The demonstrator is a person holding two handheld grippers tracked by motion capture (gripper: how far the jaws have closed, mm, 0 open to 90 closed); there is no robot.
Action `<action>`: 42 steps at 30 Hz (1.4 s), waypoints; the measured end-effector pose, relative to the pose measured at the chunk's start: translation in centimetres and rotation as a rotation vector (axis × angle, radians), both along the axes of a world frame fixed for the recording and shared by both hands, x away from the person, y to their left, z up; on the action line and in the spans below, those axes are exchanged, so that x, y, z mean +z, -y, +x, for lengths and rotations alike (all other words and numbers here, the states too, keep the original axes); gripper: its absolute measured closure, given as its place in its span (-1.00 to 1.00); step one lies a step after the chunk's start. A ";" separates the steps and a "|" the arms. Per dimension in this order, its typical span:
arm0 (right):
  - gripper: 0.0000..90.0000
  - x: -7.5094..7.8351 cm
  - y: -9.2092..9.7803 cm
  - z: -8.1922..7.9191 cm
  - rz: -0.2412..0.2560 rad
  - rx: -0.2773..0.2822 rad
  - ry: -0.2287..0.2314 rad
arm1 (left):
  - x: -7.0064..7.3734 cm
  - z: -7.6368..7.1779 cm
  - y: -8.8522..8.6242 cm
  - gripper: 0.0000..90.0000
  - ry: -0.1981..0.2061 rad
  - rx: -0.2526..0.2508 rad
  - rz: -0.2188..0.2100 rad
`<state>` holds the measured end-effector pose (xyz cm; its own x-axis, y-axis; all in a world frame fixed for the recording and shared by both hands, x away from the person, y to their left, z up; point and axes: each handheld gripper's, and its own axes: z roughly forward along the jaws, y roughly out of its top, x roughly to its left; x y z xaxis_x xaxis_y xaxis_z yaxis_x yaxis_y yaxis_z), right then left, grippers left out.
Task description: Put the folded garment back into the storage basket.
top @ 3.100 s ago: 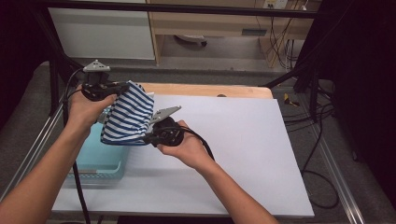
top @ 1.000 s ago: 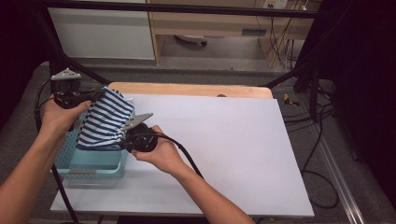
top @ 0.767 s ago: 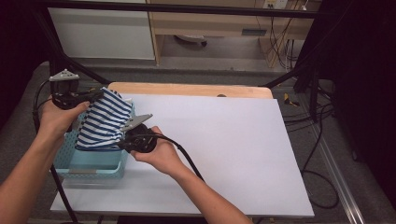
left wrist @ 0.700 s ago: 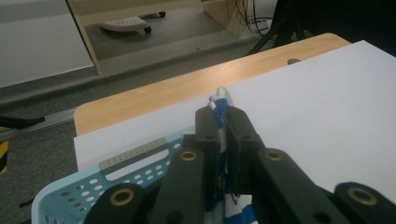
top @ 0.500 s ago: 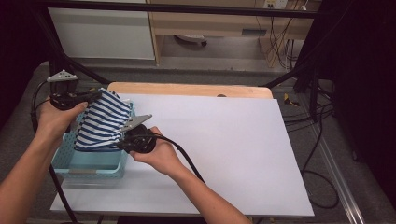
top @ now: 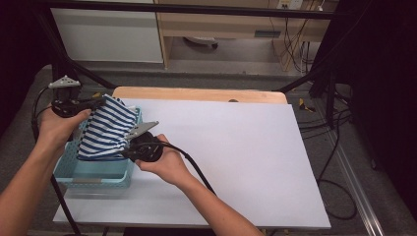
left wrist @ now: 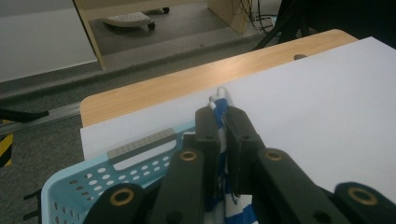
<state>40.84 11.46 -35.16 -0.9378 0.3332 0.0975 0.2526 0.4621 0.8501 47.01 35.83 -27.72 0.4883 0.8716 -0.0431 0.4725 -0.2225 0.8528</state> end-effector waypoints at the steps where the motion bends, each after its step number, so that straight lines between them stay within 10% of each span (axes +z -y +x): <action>1: 0.92 0.0 0.0 0.0 0.000 -0.001 -0.002 | -0.1 0.0 -0.1 0.87 0.000 0.000 0.003; 42: 0.92 -0.8 -1.1 -0.1 -0.009 0.008 -0.020 | -1.9 -0.3 -1.4 0.87 -0.033 0.018 -0.001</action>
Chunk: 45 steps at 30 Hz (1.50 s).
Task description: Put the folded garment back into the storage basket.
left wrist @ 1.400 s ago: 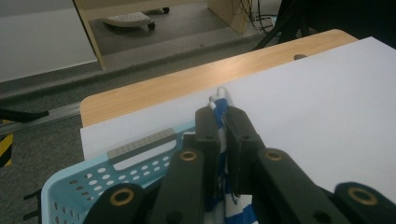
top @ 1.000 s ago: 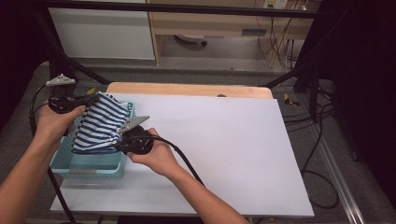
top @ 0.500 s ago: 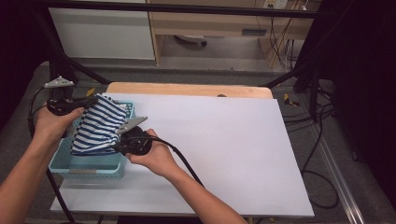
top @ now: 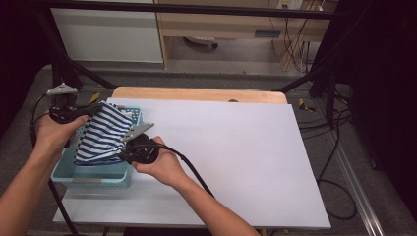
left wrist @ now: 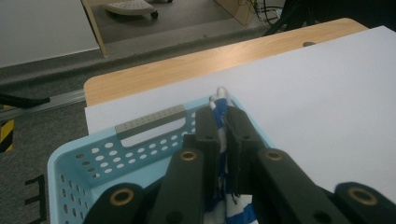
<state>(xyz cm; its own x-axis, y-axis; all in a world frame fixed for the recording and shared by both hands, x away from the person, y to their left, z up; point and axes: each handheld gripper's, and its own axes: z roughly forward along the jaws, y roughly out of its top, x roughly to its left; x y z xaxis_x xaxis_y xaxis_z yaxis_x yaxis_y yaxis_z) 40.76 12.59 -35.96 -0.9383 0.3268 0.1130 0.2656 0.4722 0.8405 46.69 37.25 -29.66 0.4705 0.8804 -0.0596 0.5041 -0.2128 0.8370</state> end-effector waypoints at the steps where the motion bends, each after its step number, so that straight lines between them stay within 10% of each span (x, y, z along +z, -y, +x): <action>1: 0.92 0.0 0.0 0.0 -0.002 0.000 -0.003 | -0.1 0.0 0.0 0.87 0.001 0.000 -0.001; 39: 0.92 -0.5 -0.8 0.4 -0.022 -0.009 -0.021 | -1.8 0.3 -0.7 0.87 -0.032 0.008 -0.012; 45: 0.38 -0.2 -0.4 0.3 -0.025 -0.051 -0.010 | -2.8 0.7 -0.7 0.34 0.003 0.068 0.001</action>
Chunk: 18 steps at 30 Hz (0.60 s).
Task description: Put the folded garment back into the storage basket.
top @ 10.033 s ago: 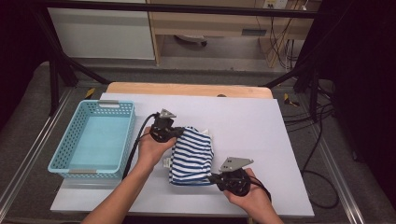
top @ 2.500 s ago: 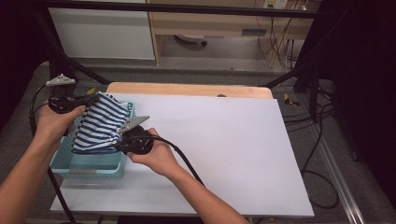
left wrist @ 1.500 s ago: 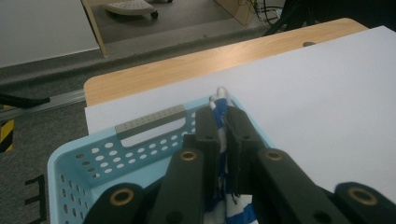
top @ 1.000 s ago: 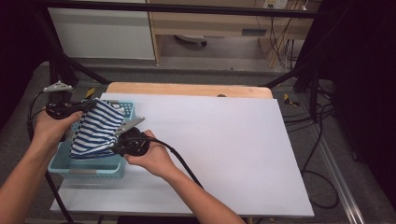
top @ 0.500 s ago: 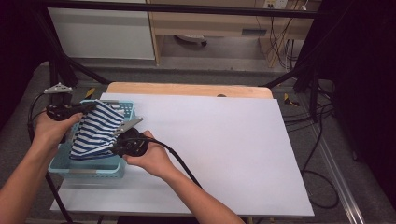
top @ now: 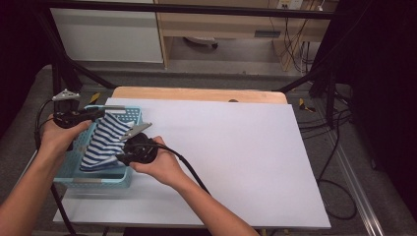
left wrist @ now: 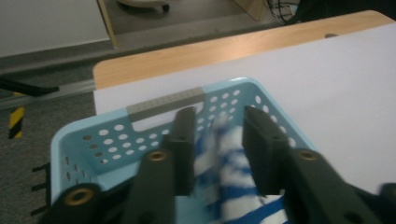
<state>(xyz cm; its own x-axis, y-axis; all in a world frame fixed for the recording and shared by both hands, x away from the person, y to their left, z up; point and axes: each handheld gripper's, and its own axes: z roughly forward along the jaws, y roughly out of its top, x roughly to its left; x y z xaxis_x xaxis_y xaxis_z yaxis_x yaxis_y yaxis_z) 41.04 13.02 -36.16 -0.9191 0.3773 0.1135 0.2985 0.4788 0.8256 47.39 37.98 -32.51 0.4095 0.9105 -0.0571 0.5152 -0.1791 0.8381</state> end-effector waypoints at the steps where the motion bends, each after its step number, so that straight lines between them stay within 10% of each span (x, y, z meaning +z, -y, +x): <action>1: 0.29 0.2 0.2 -0.1 0.008 -0.009 -0.002 | 0.1 -0.2 0.0 0.23 0.013 0.020 0.001; 18: -0.70 2.7 3.9 0.2 0.045 -0.161 0.082 | 1.1 -6.2 4.1 -0.42 0.141 0.062 0.071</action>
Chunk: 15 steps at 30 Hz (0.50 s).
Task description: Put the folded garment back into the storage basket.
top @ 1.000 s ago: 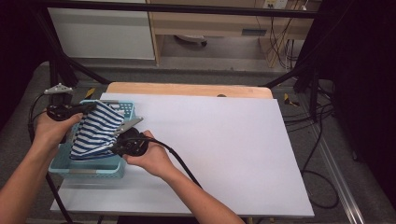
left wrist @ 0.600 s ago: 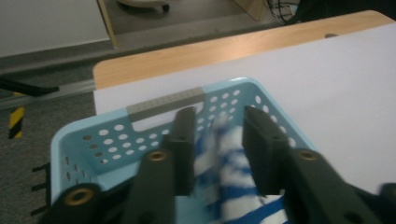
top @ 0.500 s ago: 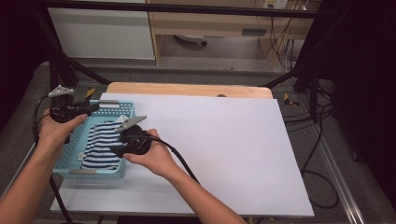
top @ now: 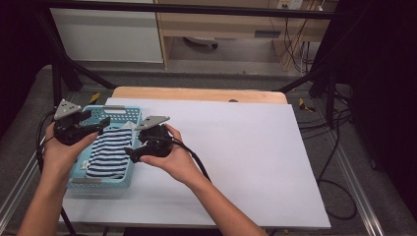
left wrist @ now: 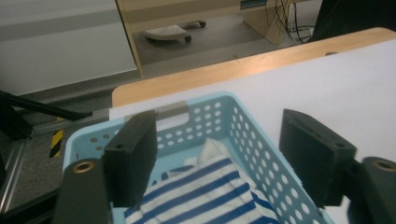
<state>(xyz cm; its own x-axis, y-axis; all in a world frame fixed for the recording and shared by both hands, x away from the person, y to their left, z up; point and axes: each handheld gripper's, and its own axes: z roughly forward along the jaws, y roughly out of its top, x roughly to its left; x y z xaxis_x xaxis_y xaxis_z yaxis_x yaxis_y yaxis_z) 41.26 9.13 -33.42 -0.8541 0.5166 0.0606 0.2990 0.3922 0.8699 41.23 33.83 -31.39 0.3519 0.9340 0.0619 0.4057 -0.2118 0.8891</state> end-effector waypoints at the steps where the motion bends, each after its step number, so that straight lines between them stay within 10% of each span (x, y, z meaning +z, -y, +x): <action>1: -0.74 0.1 0.2 0.1 0.005 -0.007 0.000 | -0.2 -0.2 0.2 -0.45 0.001 -0.002 0.001; 15: -0.85 0.0 2.6 1.3 0.017 -0.096 -0.003 | -0.4 -2.1 0.8 -0.72 0.005 0.008 -0.075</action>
